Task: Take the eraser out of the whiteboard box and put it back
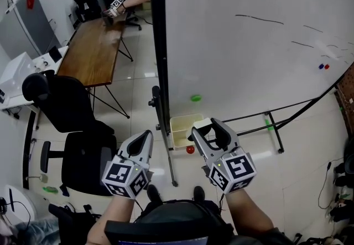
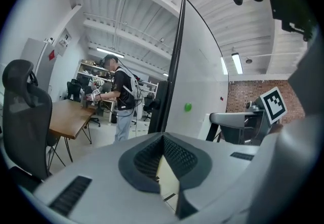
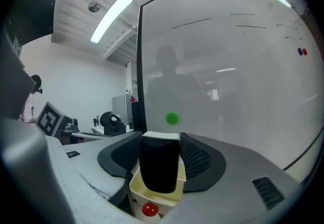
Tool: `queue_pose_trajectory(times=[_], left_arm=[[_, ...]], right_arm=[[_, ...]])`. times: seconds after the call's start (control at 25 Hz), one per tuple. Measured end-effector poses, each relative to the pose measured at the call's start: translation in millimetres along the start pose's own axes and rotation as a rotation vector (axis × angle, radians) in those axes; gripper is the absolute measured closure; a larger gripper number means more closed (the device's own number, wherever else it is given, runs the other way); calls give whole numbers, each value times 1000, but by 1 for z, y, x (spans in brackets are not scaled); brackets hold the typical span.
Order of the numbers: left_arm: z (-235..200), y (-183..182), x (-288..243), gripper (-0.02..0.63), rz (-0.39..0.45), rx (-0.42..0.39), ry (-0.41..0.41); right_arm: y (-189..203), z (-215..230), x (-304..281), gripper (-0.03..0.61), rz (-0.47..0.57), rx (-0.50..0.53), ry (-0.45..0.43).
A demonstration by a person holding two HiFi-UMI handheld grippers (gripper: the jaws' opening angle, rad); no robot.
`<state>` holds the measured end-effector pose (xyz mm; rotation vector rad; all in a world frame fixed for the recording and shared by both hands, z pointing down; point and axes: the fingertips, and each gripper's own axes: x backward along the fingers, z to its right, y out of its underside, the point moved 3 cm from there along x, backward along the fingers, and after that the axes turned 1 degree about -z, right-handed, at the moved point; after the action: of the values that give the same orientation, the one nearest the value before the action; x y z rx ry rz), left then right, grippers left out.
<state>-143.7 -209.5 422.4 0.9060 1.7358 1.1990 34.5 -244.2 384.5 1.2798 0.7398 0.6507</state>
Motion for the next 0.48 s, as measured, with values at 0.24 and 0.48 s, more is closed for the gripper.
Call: queue_pose_trajectory(times=[0.24, 0.48], left_arm=[[-2, 22, -8, 580, -36, 18, 3], [0, 39, -12, 580, -71, 29, -3]], right_arm=[[26, 3, -5, 318, -37, 6, 5], [56, 6, -13, 318, -97, -5, 13]])
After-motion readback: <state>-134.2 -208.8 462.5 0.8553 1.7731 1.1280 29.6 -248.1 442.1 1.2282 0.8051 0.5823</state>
